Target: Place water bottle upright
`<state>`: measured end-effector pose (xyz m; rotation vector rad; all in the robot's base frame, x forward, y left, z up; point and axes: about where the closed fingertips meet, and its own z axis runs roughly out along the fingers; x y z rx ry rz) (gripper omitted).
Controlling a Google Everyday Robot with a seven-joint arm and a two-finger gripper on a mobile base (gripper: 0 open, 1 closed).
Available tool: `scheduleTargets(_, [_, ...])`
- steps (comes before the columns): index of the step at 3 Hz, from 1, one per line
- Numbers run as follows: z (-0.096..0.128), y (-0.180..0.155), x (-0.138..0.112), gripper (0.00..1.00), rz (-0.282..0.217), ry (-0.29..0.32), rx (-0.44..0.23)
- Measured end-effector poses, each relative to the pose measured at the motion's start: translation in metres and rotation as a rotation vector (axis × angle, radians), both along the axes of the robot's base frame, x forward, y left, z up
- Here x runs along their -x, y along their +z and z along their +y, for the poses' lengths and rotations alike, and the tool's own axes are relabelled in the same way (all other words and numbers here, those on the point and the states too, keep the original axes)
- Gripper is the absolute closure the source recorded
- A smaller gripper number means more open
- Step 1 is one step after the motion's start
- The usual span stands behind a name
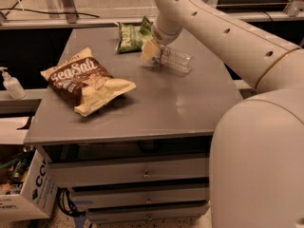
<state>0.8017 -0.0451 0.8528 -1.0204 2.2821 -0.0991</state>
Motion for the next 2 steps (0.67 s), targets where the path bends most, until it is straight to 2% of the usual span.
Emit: scheduleTargets(2, [-0.0059, -0.0004, -0.0001, 0.64, 0.009, -0.031, -0.027])
